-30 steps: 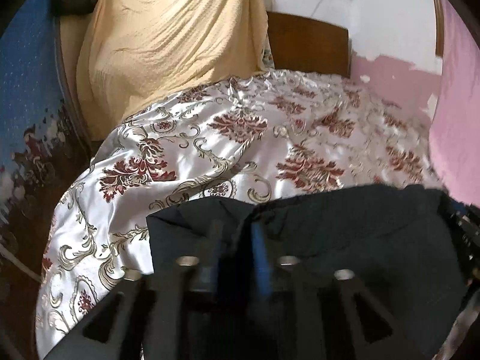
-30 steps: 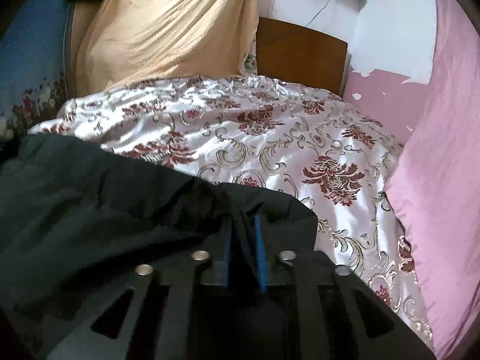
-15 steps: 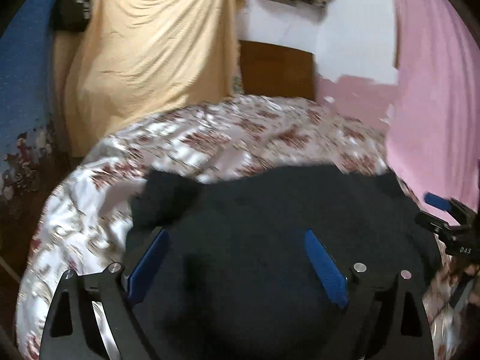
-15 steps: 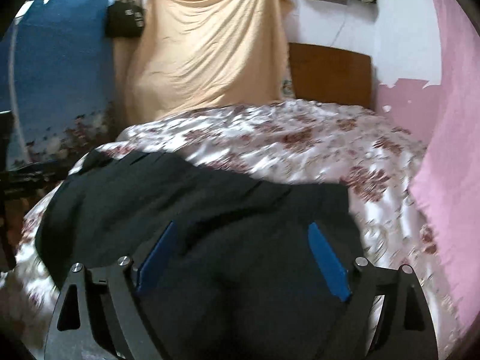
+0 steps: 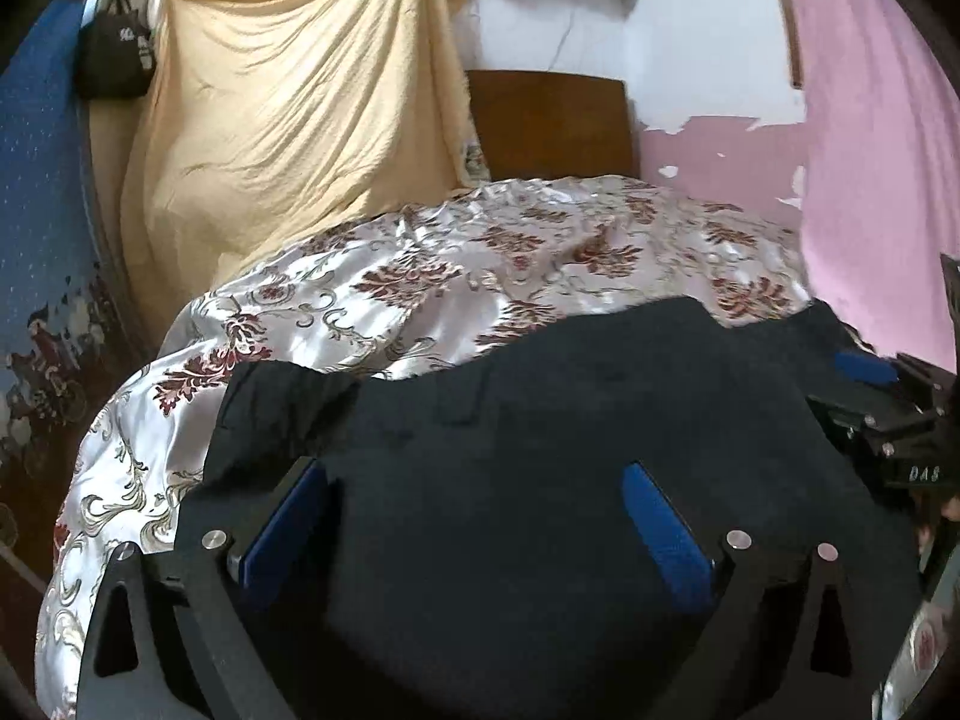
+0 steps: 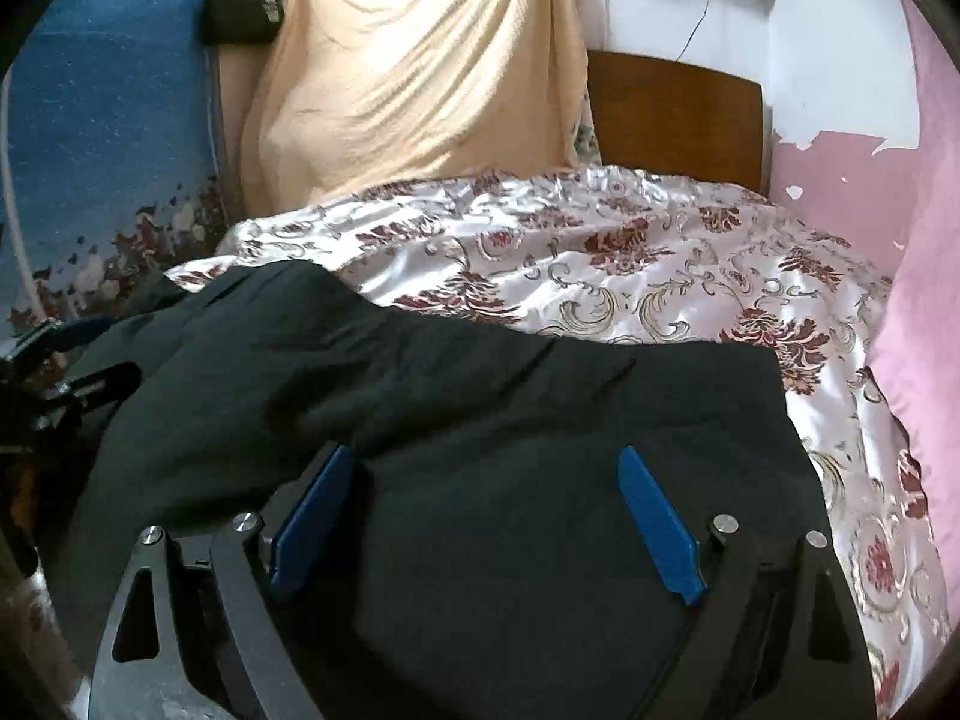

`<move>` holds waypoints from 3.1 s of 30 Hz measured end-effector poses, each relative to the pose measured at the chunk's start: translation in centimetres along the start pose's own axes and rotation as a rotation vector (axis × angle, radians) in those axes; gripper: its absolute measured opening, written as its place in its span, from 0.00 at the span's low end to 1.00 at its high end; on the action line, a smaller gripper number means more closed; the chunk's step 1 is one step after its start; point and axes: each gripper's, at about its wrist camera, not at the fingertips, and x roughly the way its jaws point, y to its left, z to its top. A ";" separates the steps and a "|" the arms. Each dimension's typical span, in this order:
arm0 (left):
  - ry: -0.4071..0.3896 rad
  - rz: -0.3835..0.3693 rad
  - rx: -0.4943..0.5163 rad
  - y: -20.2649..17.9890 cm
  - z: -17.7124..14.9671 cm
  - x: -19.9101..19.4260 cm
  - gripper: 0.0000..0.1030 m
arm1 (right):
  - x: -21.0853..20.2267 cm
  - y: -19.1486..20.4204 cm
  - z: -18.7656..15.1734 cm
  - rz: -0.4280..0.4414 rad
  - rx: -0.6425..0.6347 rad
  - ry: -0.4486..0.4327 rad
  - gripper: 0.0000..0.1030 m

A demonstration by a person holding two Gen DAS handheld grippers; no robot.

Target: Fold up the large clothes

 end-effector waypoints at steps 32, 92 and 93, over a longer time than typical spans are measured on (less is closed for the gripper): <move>0.080 -0.084 -0.156 2.2 -1.1 7.7 1.00 | 9.0 -1.7 -0.8 0.084 0.117 0.059 0.95; 0.025 -0.158 -0.242 3.6 -2.7 7.4 1.00 | 6.5 -1.4 -2.1 0.023 0.138 -0.018 0.98; 0.035 -0.174 -0.253 3.9 -2.6 7.3 1.00 | 6.1 -1.4 -2.0 0.011 0.133 -0.010 0.98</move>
